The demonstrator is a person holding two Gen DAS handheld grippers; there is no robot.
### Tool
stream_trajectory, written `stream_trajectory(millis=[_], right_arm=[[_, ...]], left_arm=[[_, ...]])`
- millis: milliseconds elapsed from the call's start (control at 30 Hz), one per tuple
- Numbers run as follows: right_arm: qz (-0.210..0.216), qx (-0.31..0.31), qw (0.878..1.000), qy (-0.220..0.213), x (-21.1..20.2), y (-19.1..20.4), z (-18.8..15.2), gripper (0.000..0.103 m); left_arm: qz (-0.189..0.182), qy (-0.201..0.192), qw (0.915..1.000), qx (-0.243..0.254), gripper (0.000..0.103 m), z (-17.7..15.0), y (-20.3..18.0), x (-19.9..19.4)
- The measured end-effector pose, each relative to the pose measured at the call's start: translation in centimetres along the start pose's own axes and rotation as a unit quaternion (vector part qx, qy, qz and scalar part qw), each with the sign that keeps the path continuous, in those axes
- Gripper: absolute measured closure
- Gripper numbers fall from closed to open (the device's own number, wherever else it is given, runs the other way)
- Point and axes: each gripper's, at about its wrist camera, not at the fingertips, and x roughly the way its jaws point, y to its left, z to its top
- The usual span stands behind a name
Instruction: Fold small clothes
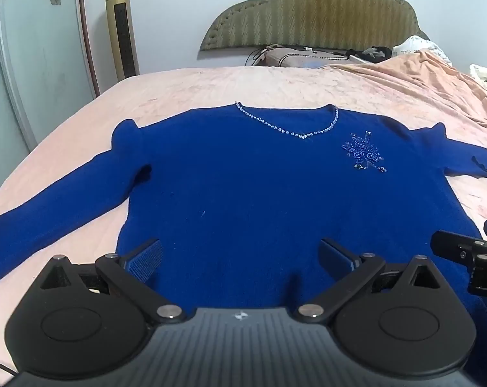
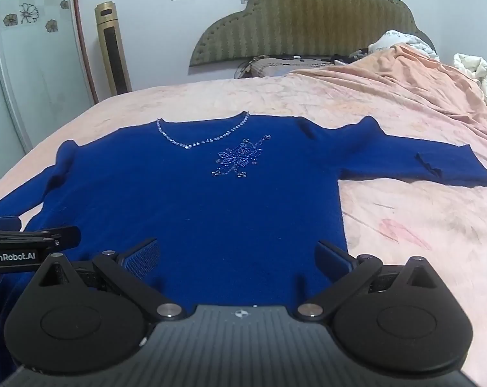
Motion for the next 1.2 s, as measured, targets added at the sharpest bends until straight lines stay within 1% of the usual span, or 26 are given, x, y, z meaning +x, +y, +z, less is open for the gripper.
stream_trajectory(millis=[167,700,933,1200], right_arm=[[0.014,-0.003,1.000,-0.006,-0.30,-0.03,-0.03,0.000],[0.021,-0.001,1.000,-0.007,-0.18,-0.28,-0.04,0.000],[0.011,-0.025,0.999,-0.029,-0.58,0.25,-0.20,0.000],[0.020,-0.017,0.999,-0.027,-0.57,-0.27,0.11,0.000]], left_arm=[[0.007,-0.002,1.0000,0.001,0.000,-0.12,0.19,0.18],[0.016,0.004,0.9998,0.008,0.000,-0.13,-0.04,0.58],[0.011,0.004,0.9999,0.006,0.000,-0.13,-0.05,0.53],[0.018,0.004,0.9998,0.010,0.000,-0.04,-0.20,0.54]])
